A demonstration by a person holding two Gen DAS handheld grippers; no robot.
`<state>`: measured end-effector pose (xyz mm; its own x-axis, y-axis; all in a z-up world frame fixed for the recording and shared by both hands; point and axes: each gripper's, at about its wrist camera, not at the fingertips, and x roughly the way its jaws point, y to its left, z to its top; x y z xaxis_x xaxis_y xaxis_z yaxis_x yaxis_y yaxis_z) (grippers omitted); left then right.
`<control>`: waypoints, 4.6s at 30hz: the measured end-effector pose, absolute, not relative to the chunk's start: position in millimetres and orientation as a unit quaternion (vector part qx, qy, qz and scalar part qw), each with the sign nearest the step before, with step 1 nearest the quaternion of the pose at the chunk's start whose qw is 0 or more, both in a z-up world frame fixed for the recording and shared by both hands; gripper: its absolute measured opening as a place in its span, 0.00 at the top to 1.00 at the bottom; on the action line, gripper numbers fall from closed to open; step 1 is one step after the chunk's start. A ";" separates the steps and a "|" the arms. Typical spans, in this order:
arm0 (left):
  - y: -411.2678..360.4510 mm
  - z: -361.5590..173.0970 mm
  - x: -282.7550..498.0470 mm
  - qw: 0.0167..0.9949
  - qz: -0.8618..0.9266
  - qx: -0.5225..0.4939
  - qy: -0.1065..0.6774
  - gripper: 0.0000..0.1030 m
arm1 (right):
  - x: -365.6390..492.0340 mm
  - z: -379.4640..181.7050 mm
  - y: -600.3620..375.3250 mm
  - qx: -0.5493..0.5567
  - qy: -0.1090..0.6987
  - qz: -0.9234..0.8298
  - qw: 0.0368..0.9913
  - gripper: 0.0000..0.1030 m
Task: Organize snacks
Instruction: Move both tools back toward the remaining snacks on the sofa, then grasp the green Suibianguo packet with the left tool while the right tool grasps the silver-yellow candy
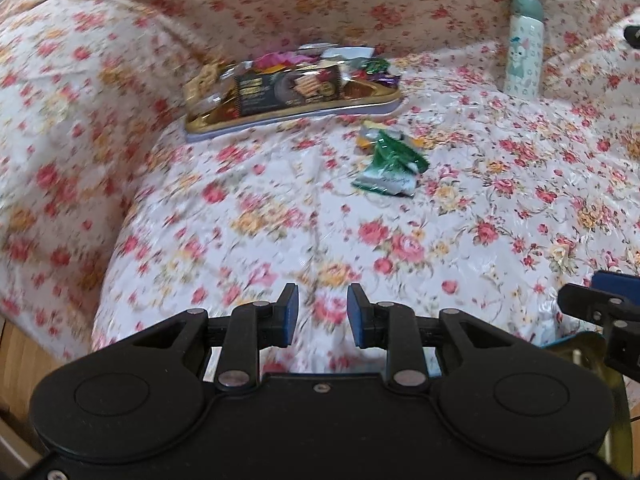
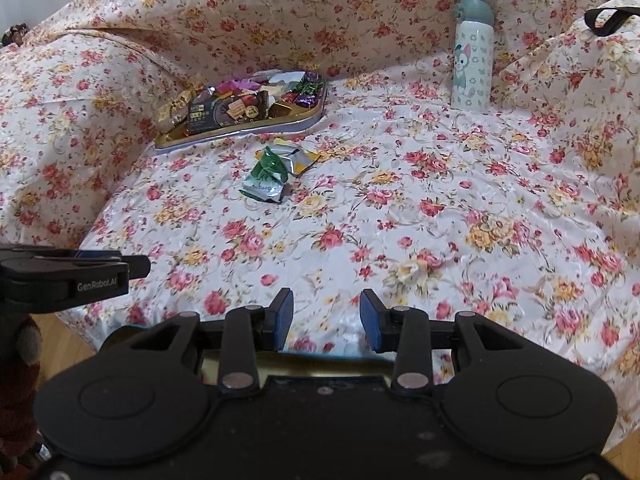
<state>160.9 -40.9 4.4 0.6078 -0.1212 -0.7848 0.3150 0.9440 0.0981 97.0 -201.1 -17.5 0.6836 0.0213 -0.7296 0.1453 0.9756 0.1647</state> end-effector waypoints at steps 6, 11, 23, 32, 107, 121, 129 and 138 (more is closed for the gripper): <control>-61.2 -5.4 181.1 0.889 -0.160 0.142 0.405 0.55 | 127.7 -27.0 -205.7 0.098 0.414 -0.036 0.904 0.61; -74.8 -12.2 200.7 0.887 -0.191 0.146 0.394 0.54 | 154.4 -37.2 -213.6 0.098 0.427 -0.043 0.898 0.61; -95.2 -24.9 242.4 0.890 -0.236 0.148 0.360 0.43 | 202.5 -48.3 -237.7 0.101 0.437 -0.065 0.892 0.61; -104.5 -38.5 257.6 0.884 -0.243 0.160 0.365 0.42 | 216.2 -52.1 -247.9 0.113 0.437 -0.066 0.890 0.61; -49.9 -56.3 276.2 0.894 -0.130 0.112 0.414 0.44 | 358.1 -73.7 -181.2 -0.068 0.380 0.092 0.918 0.30; -43.4 -56.0 280.6 0.889 -0.134 0.083 0.430 0.44 | 359.9 -78.0 -177.6 -0.059 0.375 0.096 0.920 0.40; -42.6 -56.2 279.4 0.890 -0.133 0.078 0.429 0.44 | 347.8 -73.3 -173.5 -0.051 0.376 0.105 0.919 0.60; -41.9 -55.7 281.6 0.888 -0.133 0.072 0.435 0.44 | 322.0 -62.2 -198.0 0.010 0.402 0.038 0.915 0.62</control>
